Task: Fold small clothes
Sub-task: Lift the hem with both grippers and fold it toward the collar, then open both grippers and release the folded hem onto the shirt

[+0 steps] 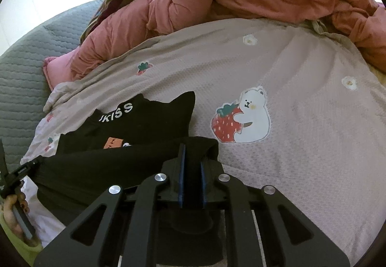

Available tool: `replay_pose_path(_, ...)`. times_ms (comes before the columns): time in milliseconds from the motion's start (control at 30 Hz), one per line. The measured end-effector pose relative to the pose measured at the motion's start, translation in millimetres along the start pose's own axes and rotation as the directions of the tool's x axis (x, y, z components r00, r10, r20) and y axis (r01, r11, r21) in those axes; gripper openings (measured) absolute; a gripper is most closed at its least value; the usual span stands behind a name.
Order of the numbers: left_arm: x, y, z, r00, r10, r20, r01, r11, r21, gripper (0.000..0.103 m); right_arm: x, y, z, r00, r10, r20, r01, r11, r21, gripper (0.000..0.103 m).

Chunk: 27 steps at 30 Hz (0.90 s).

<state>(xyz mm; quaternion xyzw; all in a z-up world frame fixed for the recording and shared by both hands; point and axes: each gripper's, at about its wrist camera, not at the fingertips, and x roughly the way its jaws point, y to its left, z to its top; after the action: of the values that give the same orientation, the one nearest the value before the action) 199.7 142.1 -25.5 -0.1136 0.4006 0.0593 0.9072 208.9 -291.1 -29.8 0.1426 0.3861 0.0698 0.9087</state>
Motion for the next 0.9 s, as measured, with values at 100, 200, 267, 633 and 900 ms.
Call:
replay_pose_path(100, -2.7, 1.6, -0.3, 1.000, -0.010, 0.006, 0.010, 1.000, -0.001, 0.023, -3.0, 1.6, -0.5, 1.000, -0.012, 0.009, 0.012, 1.000, 0.001, 0.023)
replay_pose_path(200, -7.5, 1.6, -1.4, 1.000, -0.014, 0.017, 0.014, 1.000, -0.001, 0.028, -10.6, 0.4, -2.1, 0.998, -0.059, 0.037, 0.059, 0.998, 0.001, 0.034)
replay_pose_path(267, -12.6, 2.1, -1.2, 0.999, -0.013, 0.031, 0.013, 1.000, -0.001, 0.033, -15.3, -1.7, -2.8, 0.997, -0.068, 0.043, 0.068, 0.998, 0.006, 0.034)
replay_pose_path(633, -62.4, 15.6, 0.4, 0.978, 0.046, 0.201, -0.041, 0.999, -0.028, 0.063, -64.4, 18.0, -16.0, 0.991, -0.072, 0.113, 0.082, 0.993, -0.089, 0.052)
replay_pose_path(900, -90.1, -1.3, -30.0, 0.973, 0.031, 0.228, -0.048, 0.996, 0.070, 0.057, -78.4, 55.1, -31.3, 0.994, -0.016, 0.110, 0.042, 0.970, -0.238, 0.052)
